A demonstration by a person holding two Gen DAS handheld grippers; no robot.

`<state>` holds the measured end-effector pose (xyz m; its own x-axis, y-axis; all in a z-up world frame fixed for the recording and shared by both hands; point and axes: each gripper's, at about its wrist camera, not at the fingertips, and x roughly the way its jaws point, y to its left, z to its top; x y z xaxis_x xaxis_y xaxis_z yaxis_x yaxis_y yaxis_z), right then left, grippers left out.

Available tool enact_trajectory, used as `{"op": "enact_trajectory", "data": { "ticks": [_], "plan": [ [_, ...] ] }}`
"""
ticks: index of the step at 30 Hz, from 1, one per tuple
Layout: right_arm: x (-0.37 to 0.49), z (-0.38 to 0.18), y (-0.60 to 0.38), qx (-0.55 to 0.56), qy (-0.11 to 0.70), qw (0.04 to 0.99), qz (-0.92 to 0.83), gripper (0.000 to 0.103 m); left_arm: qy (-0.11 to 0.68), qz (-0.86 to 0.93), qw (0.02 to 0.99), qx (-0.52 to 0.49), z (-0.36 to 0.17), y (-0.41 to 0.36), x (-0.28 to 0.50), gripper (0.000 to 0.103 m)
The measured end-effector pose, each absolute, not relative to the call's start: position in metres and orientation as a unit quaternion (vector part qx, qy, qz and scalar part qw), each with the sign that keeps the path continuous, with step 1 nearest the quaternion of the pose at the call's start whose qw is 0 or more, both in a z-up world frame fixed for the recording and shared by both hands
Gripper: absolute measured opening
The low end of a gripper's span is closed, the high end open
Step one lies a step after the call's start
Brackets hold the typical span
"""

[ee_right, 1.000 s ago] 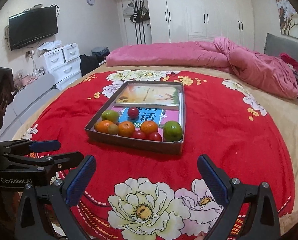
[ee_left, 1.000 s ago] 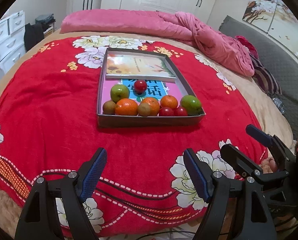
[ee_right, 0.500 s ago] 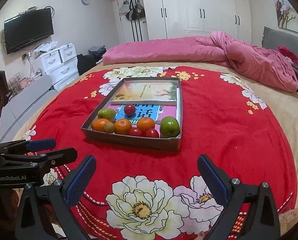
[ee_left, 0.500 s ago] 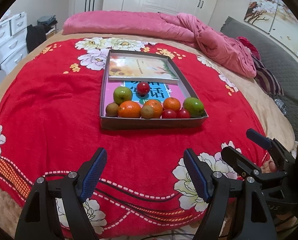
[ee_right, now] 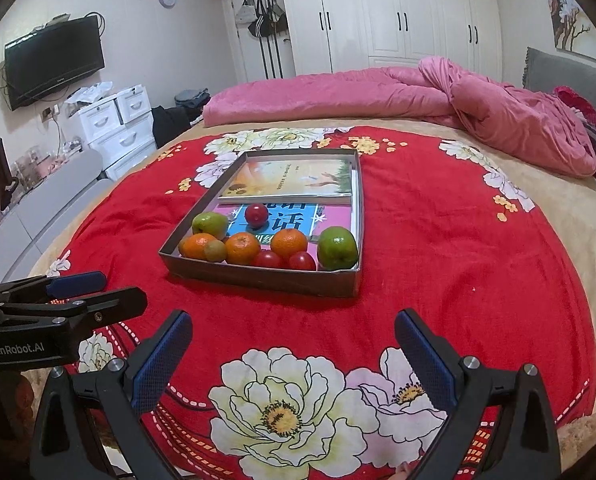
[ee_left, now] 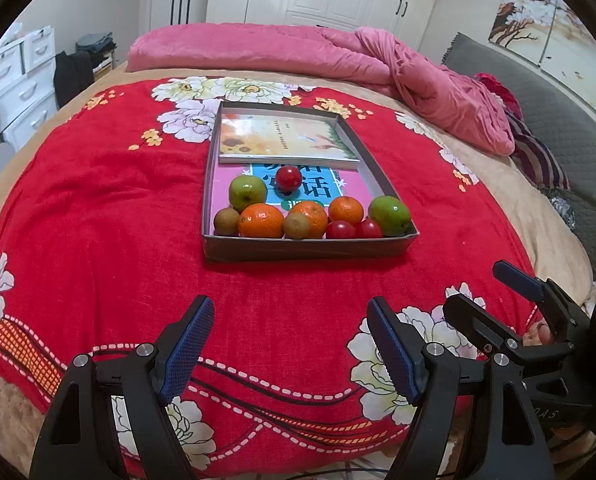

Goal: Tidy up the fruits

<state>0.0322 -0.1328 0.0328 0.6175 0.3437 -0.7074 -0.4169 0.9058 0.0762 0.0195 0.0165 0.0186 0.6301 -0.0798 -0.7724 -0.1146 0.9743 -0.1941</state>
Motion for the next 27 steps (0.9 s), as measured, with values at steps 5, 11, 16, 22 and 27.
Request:
{"op": "enact_trajectory", "data": {
  "ticks": [5,11,16,22,27],
  "plan": [
    [0.0328,0.0323,-0.1329,-0.049,0.382,0.898,0.212,0.102,0.43,0.011,0.896,-0.111,0.0183,0.0168,0.0198,0.08],
    [0.0334,0.0318,-0.1341,-0.047,0.383,0.898,0.212,0.102,0.429,0.012,0.897,-0.11,0.0193,0.0184,0.0199,0.08],
    [0.0335,0.032,-0.1348,-0.047,0.382,0.898,0.212,0.102,0.429,0.012,0.897,-0.11,0.0198,0.0183,0.0198,0.08],
    [0.0333,0.0322,-0.1346,-0.047,0.382,0.898,0.212,0.102,0.428,0.011,0.897,-0.112,0.0209,0.0182,0.0195,0.08],
    [0.0332,0.0322,-0.1346,-0.048,0.382,0.898,0.212,0.102,0.428,0.012,0.897,-0.111,0.0215,0.0178,0.0197,0.08]
  ]
}}
